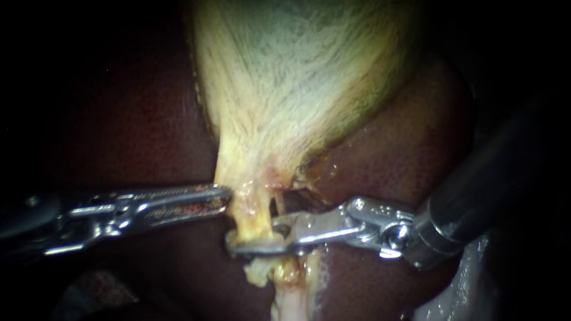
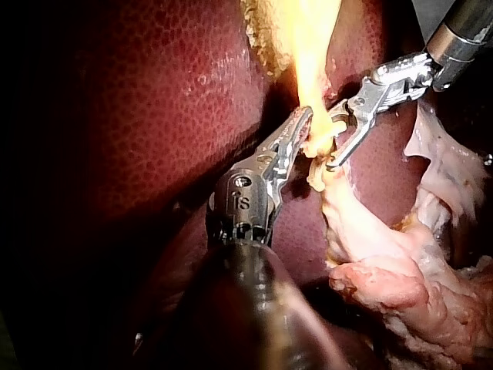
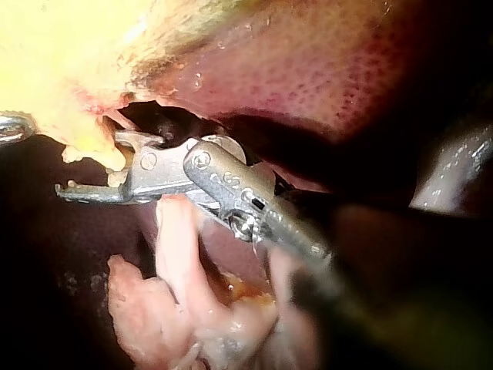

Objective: Going back third clip left tube

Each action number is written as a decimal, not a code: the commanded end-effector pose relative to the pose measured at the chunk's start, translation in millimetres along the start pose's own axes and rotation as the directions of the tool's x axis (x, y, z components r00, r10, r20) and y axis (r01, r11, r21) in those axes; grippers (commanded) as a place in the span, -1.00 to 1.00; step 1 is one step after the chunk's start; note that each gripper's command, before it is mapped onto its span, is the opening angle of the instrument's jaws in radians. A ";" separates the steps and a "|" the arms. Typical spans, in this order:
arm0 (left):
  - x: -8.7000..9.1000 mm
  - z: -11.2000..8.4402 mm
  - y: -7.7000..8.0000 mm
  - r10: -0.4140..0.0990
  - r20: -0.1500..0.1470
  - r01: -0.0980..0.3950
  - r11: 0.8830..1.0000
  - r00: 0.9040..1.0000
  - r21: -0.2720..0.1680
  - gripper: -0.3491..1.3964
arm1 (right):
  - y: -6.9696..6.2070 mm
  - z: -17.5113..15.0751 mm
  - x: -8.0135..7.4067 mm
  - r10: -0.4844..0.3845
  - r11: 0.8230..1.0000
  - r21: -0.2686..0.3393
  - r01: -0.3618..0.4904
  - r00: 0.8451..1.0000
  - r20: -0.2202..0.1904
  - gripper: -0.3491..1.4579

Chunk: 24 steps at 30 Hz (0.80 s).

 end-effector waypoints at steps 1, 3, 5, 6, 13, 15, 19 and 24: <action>0.0 0.0 -0.1 0.000 0.000 0.000 1.000 1.000 0.000 -1.00 | 0.3 -0.1 -0.1 -0.016 1.000 -0.001 0.016 1.000 -0.003 -0.05; 0.0 -0.1 -0.2 0.000 0.000 0.000 1.000 1.000 -0.001 -1.00 | 0.8 -0.2 -0.1 -0.033 0.999 -0.004 0.033 0.999 -0.004 -0.03; 0.0 -0.2 -0.3 0.000 0.000 0.000 1.000 1.000 -0.001 -1.00 | 1.2 -0.5 -0.2 -0.044 0.999 -0.005 0.044 0.999 -0.004 -0.02; 0.0 -0.2 -0.3 0.000 0.000 0.000 1.000 1.000 -0.001 -1.00 | 1.3 -0.7 -0.3 -0.044 0.999 -0.009 0.044 0.999 -0.005 -0.02; 0.0 -0.3 -0.3 0.001 0.000 -0.001 1.000 1.000 0.000 -1.00 | 0.8 -2.7 -0.9 -0.046 0.999 -0.020 0.046 0.999 -0.008 -0.01; 0.0 -0.3 -0.2 0.001 0.000 -0.001 1.000 1.000 0.000 -1.00 | 0.4 -3.6 -1.1 -0.047 0.999 -0.023 0.047 0.999 -0.009 0.01; 0.1 -0.2 0.1 0.001 0.000 -0.001 1.000 1.000 0.001 -1.00 | -0.6 -5.9 -1.6 -0.065 0.997 -0.029 0.065 0.998 -0.011 0.02; 0.1 0.0 0.6 0.001 -0.001 -0.001 1.000 1.000 0.002 -1.00 | -1.1 -9.3 -0.6 -0.141 0.988 -0.059 0.139 0.990 -0.015 0.04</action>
